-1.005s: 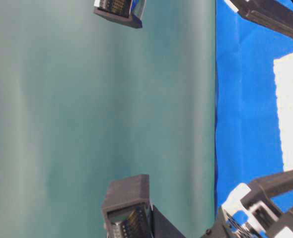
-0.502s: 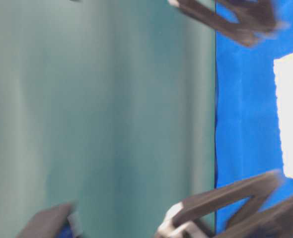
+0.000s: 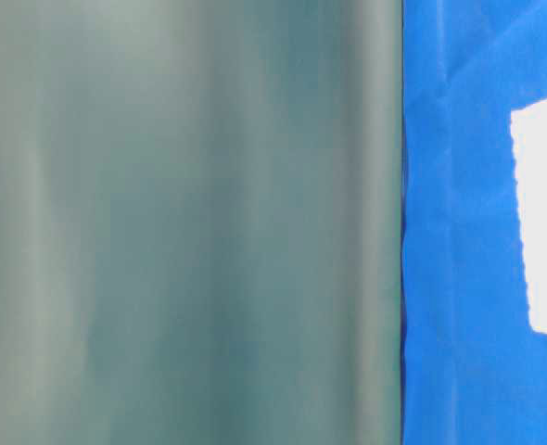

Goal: Fold the yellow towel.
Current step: 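Release the towel and lift both grippers away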

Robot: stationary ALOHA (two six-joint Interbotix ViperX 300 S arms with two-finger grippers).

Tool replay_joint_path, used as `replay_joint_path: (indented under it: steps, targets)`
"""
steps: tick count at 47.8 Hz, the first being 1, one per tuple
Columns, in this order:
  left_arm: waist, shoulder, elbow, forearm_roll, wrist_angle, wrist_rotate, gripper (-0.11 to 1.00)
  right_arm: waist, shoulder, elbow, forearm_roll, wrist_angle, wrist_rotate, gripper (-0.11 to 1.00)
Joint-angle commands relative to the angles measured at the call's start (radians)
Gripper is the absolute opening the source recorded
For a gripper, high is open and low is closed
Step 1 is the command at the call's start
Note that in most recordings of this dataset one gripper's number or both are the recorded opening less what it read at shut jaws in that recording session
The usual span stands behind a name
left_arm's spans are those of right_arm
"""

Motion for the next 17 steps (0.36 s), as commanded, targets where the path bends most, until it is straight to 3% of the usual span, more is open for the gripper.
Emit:
replay_joint_path:
  steps: [1,17]
  targets:
    - [0.003,-0.072,0.029,0.0,-0.028,0.009,0.57,-0.008,-0.052,0.009,-0.003,0.021,-0.017,0.74]
    - [0.003,-0.25,0.181,0.002,-0.087,0.023,0.57,-0.018,-0.219,0.144,-0.003,0.026,-0.054,0.74]
